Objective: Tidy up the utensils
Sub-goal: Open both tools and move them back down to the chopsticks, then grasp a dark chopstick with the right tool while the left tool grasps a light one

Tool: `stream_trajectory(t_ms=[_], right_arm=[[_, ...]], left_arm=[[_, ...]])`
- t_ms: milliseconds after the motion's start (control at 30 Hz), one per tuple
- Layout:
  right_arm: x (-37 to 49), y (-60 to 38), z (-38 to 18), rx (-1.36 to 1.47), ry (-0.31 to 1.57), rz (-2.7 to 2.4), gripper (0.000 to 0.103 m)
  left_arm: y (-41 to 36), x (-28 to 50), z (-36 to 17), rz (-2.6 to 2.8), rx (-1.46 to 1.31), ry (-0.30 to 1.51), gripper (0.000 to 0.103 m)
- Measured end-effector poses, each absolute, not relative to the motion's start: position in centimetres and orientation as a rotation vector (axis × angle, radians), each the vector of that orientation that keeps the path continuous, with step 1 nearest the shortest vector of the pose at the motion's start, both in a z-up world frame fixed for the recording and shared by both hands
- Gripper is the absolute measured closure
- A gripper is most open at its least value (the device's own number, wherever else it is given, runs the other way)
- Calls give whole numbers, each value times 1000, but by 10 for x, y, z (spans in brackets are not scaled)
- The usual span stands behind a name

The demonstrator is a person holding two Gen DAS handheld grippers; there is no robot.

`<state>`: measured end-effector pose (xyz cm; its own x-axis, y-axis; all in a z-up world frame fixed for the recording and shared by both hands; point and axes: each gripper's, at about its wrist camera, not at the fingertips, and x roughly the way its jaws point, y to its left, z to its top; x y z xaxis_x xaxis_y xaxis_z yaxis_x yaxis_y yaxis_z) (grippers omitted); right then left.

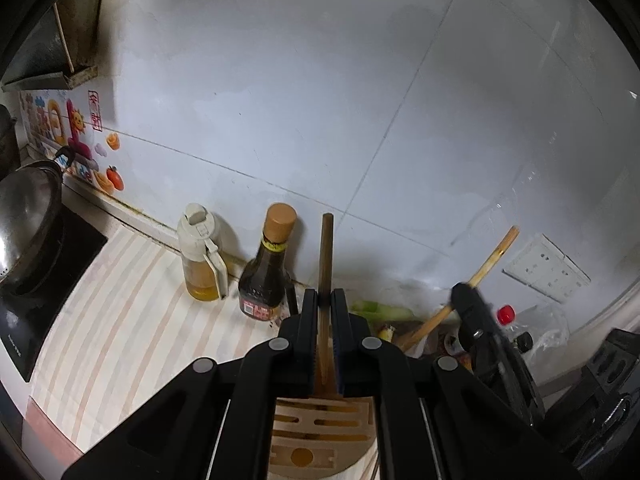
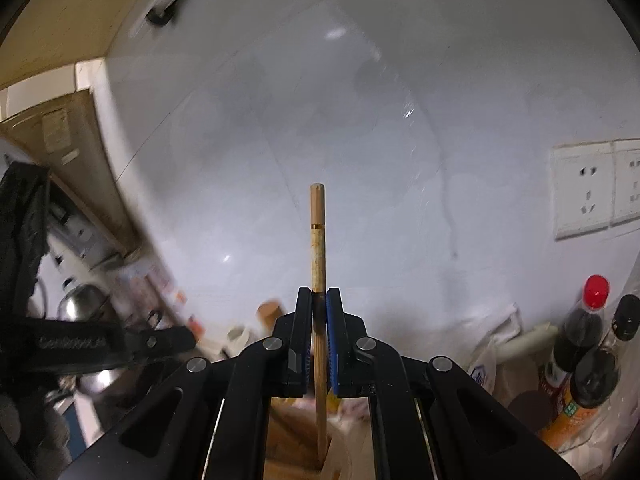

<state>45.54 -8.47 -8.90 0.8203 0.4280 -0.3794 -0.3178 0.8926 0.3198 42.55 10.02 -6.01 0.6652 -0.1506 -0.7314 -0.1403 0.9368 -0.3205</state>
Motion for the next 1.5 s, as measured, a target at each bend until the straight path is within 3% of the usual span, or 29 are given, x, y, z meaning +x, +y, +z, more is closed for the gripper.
stream_trajectory(t_ms=[100,167,233,300,333,433,500,667,833,1167,1233,1333,1500], right_arm=[[451,-93,-91,256,551,464,94],[447,-99,-90,261,614,500,75],[443,-107,-87,284,652,529,43],[435,-116,-81,293,664,516,36],[430,-123,-77,301,666,498,35],[414,-143,-66,304,670,436,34],[403,-152,-61,294,678,378,28],[376,-187,-68,300,736,237,25],[352,-224,-109,331,845,123,8],[337,-255,-238,264,1207,28,11],[337,-250,-268,233,1295,30,28],[338,-242,-304,209,1392,38,44],[337,-227,-339,137,1479,37,63]], left_arm=[[101,420,-58,-28,-390,864,97],[100,417,-55,-52,-400,877,96],[99,410,-48,-58,-387,870,83],[99,402,-39,-25,-361,861,16],[101,397,-35,-7,-356,848,9],[104,378,-26,27,-332,809,8],[104,365,-25,47,-300,804,0],[96,326,-42,120,-222,796,0],[80,299,-91,107,-213,887,0],[24,276,-224,103,-84,1188,0],[14,275,-244,110,-51,1236,0],[2,274,-269,105,-13,1287,0],[-21,268,-294,48,46,1336,0]])
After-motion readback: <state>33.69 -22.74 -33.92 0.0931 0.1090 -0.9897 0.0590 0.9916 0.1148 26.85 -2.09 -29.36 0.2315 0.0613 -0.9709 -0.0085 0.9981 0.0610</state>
